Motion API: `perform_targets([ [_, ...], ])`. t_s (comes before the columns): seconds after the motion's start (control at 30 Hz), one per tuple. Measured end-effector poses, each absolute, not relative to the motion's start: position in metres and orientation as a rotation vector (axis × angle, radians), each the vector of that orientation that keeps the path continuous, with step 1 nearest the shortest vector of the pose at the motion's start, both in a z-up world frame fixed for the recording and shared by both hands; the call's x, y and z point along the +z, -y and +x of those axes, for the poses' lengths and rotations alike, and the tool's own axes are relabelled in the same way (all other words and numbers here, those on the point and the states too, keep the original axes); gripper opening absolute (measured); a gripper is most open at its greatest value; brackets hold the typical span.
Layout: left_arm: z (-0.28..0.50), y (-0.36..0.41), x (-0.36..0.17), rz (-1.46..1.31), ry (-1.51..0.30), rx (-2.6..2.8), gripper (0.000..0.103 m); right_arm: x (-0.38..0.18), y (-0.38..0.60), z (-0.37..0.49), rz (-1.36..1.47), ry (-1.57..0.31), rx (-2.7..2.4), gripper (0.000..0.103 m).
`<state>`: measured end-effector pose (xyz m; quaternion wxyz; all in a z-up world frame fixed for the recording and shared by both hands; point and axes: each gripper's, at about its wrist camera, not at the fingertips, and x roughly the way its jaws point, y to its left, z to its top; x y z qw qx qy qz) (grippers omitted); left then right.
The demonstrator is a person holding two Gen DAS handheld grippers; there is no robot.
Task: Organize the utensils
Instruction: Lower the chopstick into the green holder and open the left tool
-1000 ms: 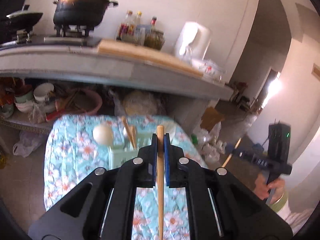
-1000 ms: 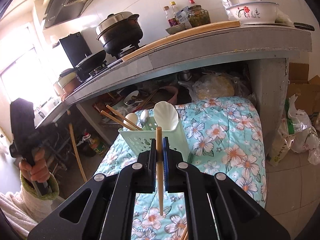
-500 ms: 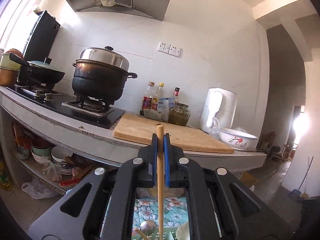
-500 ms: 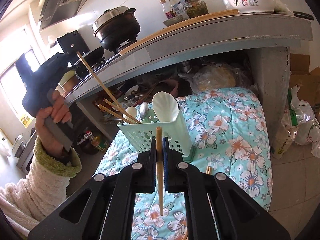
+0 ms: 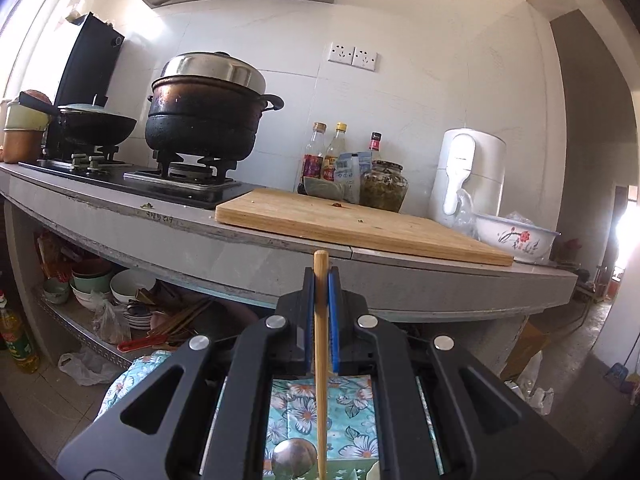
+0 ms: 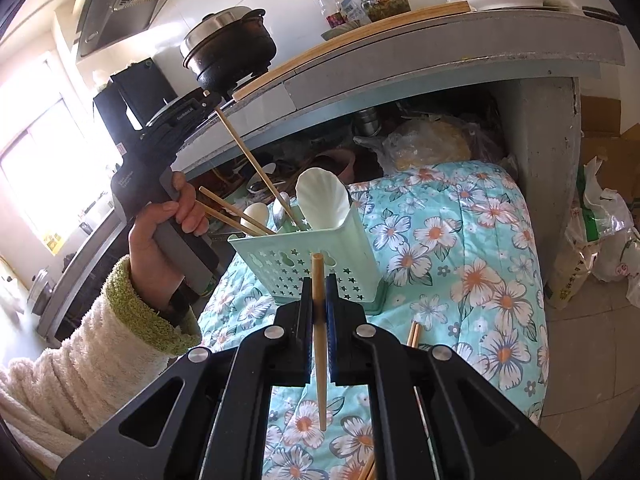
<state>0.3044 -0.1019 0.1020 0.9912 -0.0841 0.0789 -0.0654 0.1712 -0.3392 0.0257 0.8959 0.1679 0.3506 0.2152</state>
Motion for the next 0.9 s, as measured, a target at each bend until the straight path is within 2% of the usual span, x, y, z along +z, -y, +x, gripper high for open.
perform_targets([
  [0.4,0.313,0.102,0.077,-0.183,-0.257,-0.153,0.006,0.024,0.346,0.164,0.356,-0.723,0.441,0.006],
  [0.53,0.306,0.099,0.079,-0.196,-0.267,-0.174,0.019,0.025,0.346,0.164,0.355,-0.719,0.443,0.006],
  [0.9,0.268,0.071,0.107,-0.267,-0.278,-0.242,0.044,0.046,0.344,0.159,0.344,-0.671,0.444,0.006],
])
